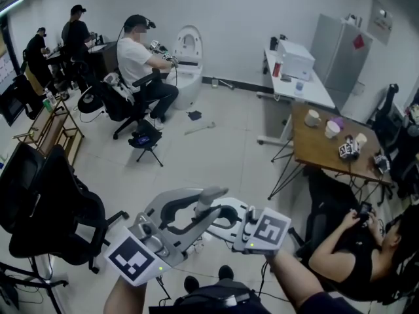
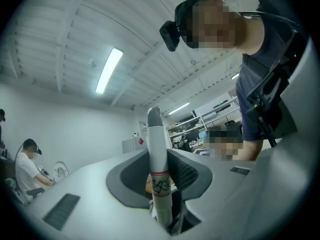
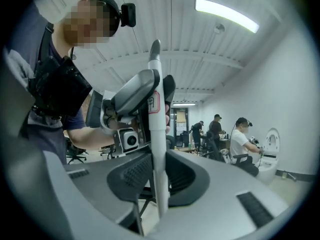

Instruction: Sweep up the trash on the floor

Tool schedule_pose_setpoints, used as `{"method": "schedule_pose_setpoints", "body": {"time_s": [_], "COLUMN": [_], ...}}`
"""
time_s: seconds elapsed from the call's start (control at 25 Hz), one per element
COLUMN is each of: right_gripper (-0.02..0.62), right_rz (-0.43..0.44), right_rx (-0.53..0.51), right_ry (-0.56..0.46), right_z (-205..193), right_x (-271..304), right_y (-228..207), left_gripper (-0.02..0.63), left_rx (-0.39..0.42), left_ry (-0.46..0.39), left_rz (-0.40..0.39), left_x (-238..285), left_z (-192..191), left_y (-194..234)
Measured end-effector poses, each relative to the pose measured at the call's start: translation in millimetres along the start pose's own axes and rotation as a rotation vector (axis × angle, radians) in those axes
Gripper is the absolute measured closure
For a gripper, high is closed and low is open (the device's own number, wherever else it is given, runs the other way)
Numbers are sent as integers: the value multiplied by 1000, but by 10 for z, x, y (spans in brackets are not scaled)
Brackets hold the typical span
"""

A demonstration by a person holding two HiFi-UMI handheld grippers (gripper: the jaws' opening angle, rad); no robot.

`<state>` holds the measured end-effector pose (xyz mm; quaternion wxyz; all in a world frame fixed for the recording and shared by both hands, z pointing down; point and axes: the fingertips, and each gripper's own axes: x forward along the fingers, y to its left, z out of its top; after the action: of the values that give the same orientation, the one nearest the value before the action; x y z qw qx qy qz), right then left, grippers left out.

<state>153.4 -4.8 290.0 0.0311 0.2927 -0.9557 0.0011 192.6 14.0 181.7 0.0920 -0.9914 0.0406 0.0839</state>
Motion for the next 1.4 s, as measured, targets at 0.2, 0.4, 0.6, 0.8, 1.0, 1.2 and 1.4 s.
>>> {"method": "schedule_pose_setpoints", "body": {"time_s": [0.2, 0.4, 0.6, 0.8, 1.0, 1.2, 1.4], "right_gripper": [506, 506, 508, 508, 508, 508, 508], "right_rz": [-46, -101, -212, -305, -366, -372, -335], "right_rx": [-49, -62, -120, -148, -120, -127, -124], "right_ry": [-4, 8, 8, 6, -18, -20, -27], "right_z": [40, 45, 57, 70, 190, 252, 172], "right_x": [49, 4, -47, -72, -26, 7, 41], "right_y": [45, 54, 48, 26, -2, -40, -8], "left_gripper": [504, 503, 503, 503, 506, 506, 497], "left_rx": [5, 12, 34, 54, 81, 101, 148], "left_ry": [-25, -35, -57, -81, -102, -97, -45], "left_rz": [55, 91, 128, 195, 256, 294, 294], "left_x": [-98, -99, -86, -73, -123, -95, -104], "left_z": [55, 75, 109, 157, 241, 279, 196], "left_y": [42, 40, -1, -15, 48, 101, 85]}}
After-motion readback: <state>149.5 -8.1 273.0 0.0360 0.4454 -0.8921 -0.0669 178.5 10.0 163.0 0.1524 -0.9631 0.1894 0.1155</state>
